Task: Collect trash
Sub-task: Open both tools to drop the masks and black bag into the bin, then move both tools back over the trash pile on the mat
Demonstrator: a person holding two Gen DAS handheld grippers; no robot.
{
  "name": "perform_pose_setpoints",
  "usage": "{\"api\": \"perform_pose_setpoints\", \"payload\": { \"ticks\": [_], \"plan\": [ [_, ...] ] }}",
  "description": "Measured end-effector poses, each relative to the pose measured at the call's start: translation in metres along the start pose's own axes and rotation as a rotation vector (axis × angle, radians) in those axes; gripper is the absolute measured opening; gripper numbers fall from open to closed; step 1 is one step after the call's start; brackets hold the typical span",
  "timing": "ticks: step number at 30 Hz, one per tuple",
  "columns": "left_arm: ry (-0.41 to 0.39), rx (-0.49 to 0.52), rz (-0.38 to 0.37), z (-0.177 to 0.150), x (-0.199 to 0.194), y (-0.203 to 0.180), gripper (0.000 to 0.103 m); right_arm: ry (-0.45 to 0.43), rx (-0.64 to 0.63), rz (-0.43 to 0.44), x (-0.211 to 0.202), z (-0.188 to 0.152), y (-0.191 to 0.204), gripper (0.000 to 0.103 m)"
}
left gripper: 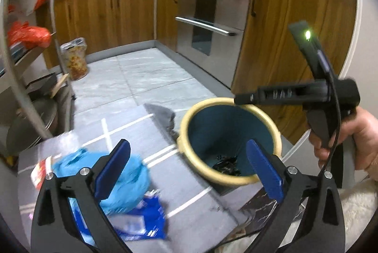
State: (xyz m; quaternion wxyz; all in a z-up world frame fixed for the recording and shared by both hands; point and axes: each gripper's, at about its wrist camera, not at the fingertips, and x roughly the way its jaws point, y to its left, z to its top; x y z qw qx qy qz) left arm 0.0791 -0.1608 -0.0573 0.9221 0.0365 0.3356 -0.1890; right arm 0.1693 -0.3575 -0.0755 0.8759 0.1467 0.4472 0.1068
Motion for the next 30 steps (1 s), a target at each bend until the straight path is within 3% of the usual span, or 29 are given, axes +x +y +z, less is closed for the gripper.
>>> {"api": "perform_pose_setpoints", "payload": {
  "ticks": [8,12,18,22,27,30],
  "plan": [
    [-0.003,-0.004,0.085,-0.009,-0.04,0.039,0.097,-0.033,-0.173,0.006,-0.005,-0.001,0.067,0.069],
    [-0.065,-0.043,0.166,-0.004,-0.062,0.065,0.097,-0.048,-0.191,0.011,-0.012,-0.006,0.082,0.073],
    [-0.087,-0.092,0.223,-0.004,-0.09,0.109,0.097,-0.058,-0.226,0.01,-0.013,-0.01,0.105,0.074],
    [-0.149,-0.146,0.231,-0.007,-0.117,0.139,0.097,-0.055,-0.252,0.015,-0.009,-0.014,0.126,0.074],
    [-0.132,-0.191,0.273,-0.019,-0.13,0.175,0.097,-0.045,-0.298,0.023,-0.001,-0.019,0.155,0.074],
    [-0.136,-0.15,0.315,-0.025,-0.137,0.183,0.097,-0.04,-0.315,0.032,0.002,-0.022,0.168,0.074]
  ]
}}
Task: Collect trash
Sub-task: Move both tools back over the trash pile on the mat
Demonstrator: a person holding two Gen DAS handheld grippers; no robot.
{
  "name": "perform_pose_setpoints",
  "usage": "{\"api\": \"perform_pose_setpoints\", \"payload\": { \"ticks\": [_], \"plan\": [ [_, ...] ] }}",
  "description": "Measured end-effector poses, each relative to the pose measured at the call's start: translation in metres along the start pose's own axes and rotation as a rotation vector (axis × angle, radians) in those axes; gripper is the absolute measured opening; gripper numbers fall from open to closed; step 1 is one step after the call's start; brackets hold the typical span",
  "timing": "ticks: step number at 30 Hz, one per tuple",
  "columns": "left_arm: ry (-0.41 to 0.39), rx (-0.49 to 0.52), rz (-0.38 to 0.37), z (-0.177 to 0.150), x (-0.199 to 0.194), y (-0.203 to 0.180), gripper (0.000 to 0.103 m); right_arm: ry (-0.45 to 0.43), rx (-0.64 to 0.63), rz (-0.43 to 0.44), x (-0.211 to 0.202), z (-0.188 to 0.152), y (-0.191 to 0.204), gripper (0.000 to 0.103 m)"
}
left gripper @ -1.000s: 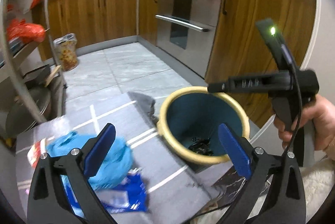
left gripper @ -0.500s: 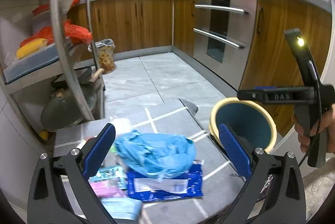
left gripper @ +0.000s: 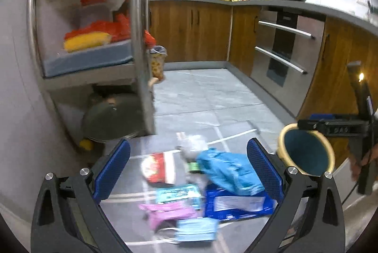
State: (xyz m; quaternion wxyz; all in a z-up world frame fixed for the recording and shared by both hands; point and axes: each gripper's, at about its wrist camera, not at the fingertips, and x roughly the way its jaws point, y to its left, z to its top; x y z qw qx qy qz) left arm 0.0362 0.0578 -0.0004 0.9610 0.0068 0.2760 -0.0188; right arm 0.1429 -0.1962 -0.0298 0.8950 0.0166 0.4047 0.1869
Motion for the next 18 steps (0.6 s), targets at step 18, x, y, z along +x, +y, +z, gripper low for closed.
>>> {"api": "perform_pose_setpoints", "payload": {
  "ticks": [18],
  "plan": [
    [0.047,-0.031,-0.011,-0.034,0.023,0.05,0.097,0.028,0.016,-0.021,0.039,-0.003,0.058,0.078]
  ]
}}
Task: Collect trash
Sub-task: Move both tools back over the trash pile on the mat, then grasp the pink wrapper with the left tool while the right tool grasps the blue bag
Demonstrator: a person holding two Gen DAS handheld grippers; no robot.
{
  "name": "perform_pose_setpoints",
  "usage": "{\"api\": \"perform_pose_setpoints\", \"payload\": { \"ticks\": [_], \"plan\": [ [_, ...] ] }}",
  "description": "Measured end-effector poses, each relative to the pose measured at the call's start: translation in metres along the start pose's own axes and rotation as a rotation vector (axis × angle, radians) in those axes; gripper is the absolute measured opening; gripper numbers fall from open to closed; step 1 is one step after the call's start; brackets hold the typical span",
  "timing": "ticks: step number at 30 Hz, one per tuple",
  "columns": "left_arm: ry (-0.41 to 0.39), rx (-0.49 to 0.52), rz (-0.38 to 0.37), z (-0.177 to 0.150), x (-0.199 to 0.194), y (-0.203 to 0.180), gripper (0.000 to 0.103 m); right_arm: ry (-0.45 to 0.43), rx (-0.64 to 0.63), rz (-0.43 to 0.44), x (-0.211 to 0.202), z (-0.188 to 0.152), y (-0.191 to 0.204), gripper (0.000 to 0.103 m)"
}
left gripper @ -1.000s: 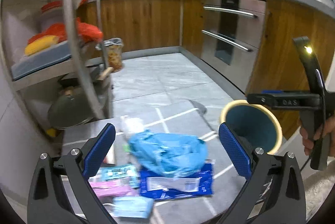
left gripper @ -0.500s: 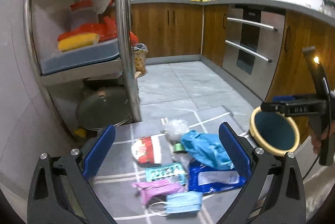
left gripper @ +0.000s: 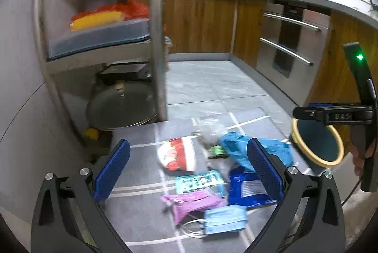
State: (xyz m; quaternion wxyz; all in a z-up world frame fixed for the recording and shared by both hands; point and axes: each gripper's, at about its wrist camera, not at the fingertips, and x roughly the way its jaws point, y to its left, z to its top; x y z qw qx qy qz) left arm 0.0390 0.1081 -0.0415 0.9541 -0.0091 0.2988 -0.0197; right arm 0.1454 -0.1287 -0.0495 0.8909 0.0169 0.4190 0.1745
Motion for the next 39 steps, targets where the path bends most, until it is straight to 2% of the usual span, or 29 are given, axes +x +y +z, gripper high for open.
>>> {"api": "perform_pose_setpoints", "payload": {
  "ticks": [3,9,13,17,21,30,34,36,37,39],
  "plan": [
    [0.029,-0.013,0.003,-0.01,0.01,0.009,0.097,0.004,0.017,-0.019,0.013,-0.002,-0.001,0.079],
    [0.142,-0.066,0.07,-0.031,0.037,0.024,0.096,0.059,0.009,-0.054,0.045,-0.012,-0.005,0.079],
    [0.22,-0.044,0.094,-0.043,0.057,0.02,0.082,0.082,0.0,-0.067,0.059,-0.02,-0.011,0.079],
    [0.255,0.024,0.076,-0.053,0.07,0.005,0.082,0.114,-0.001,-0.065,0.07,-0.027,-0.018,0.079],
    [0.301,0.026,0.046,-0.062,0.085,-0.004,0.081,0.149,0.024,-0.036,0.079,-0.031,-0.025,0.079],
    [0.395,0.016,0.055,-0.085,0.113,-0.005,0.079,0.228,-0.018,0.009,0.1,-0.042,-0.02,0.079],
    [0.409,0.003,0.05,-0.088,0.119,-0.004,0.067,0.259,-0.043,0.006,0.106,-0.044,-0.018,0.077],
    [0.433,-0.007,0.031,-0.091,0.123,-0.003,0.058,0.274,-0.044,0.013,0.108,-0.045,-0.017,0.066],
    [0.439,-0.006,0.023,-0.092,0.125,-0.004,0.05,0.278,-0.045,0.015,0.108,-0.045,-0.018,0.063],
    [0.455,0.007,0.017,-0.096,0.128,-0.005,0.037,0.284,-0.049,0.021,0.109,-0.045,-0.017,0.049]
  ]
}}
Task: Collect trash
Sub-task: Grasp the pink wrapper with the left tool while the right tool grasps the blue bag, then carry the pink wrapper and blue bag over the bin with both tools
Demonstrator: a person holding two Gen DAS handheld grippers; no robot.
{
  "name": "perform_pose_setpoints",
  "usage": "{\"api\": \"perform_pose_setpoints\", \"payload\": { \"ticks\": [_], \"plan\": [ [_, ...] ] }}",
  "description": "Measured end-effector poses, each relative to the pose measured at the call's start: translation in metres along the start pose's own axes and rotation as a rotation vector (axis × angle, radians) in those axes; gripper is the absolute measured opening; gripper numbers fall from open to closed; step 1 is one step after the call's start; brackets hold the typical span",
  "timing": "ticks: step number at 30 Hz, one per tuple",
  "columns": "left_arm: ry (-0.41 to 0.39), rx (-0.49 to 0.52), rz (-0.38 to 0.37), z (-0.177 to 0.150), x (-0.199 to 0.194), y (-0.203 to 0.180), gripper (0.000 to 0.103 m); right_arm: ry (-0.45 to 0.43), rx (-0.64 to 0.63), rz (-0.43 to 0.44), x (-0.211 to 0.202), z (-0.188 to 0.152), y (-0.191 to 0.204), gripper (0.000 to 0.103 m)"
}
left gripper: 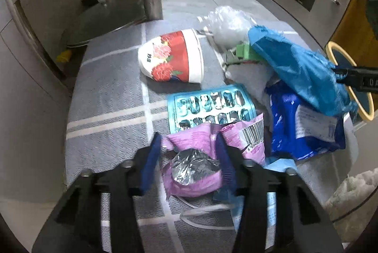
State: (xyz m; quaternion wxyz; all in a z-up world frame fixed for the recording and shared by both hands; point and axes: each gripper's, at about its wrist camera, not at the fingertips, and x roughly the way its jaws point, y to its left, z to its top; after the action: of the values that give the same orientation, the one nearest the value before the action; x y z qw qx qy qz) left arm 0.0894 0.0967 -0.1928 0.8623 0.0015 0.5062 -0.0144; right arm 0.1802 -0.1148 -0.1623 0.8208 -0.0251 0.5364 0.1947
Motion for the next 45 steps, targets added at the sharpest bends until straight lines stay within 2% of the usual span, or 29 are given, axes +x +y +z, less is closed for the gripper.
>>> {"api": "perform_pose_setpoints", "payload": {
  "ticks": [5,12,16,20,26,32,40,42,45],
  "plan": [
    [0.006,0.018,-0.011,-0.001,0.0,-0.004,0.012,-0.015,-0.027,0.014,-0.005,0.002,0.008,0.028],
    [-0.04,0.01,-0.004,0.004,-0.017,-0.002,0.011,-0.078,-0.035,0.032,-0.024,0.007,0.009,0.018],
    [-0.074,0.015,0.023,0.009,-0.031,-0.004,0.011,-0.132,-0.022,0.047,-0.04,0.011,0.006,0.018],
    [-0.121,0.017,0.019,0.014,-0.049,-0.009,0.011,-0.183,-0.021,0.059,-0.057,0.013,0.005,0.018],
    [-0.256,0.045,0.013,0.035,-0.099,-0.026,0.011,-0.247,-0.013,0.052,-0.081,0.015,0.002,0.018],
    [-0.365,0.092,-0.027,0.063,-0.149,-0.05,0.011,-0.307,0.01,0.044,-0.107,0.018,-0.008,0.018],
    [-0.477,0.325,-0.058,0.104,-0.196,-0.099,0.011,-0.383,0.011,0.02,-0.168,0.019,-0.033,0.018],
    [-0.497,0.328,-0.076,0.109,-0.196,-0.106,0.011,-0.392,-0.021,-0.024,-0.18,0.017,-0.042,0.018],
    [-0.513,0.265,-0.138,0.113,-0.188,-0.11,0.011,-0.394,-0.001,-0.055,-0.182,0.012,-0.06,0.018]
  ]
}}
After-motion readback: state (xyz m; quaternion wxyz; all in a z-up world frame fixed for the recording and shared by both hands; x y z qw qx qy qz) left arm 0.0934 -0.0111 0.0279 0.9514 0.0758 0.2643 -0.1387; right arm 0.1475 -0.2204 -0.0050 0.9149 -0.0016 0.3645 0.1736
